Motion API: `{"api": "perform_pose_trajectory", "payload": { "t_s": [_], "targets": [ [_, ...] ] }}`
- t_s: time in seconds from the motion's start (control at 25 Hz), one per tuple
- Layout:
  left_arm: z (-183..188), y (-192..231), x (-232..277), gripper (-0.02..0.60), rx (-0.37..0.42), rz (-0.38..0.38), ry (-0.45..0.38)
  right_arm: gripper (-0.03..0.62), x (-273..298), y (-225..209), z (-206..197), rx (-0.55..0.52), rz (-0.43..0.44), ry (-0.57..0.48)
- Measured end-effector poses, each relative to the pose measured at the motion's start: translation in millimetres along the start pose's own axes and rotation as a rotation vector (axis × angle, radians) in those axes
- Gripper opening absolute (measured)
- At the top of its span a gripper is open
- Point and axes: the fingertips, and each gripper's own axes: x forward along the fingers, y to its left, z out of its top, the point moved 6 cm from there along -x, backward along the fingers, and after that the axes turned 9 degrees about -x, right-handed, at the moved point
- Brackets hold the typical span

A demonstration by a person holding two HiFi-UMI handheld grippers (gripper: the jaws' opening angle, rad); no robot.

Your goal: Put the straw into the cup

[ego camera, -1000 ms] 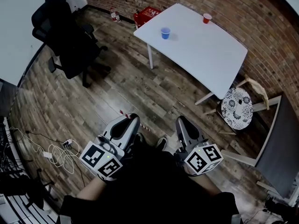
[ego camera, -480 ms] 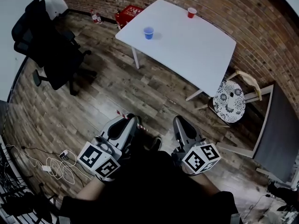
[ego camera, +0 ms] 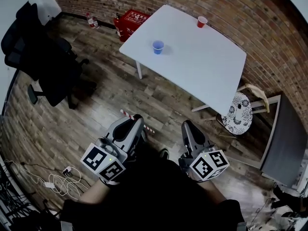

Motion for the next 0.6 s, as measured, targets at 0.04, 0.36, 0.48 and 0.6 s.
{"api": "perform_pose_trajectory", "payload": {
  "t_s": [0.04,0.36,0.48,0.6],
  "targets": [
    [7.7,10.0,3.9,0.038,-0.002,-0.004,-0.001,0.051,10.3,1.1,3.7,0.001,-0.009,-0.005],
    [73.4,78.0,28.7,0.038,0.018,-0.026,-0.082,0.051,73.6,5.7,36.0,-0.048,-0.084,-0.060],
    [91.3,88.3,43.8,0.038,0.046,-0.037,-0.101,0.051,97.0,2.8,51.4,-0.060,-0.095,-0.075],
    [103.7,96.1,57.2,0.040,0.051,-0.040,-0.108,0.051,121.0,2.5,65.3,-0.077,-0.083,-0.079]
  ]
}}
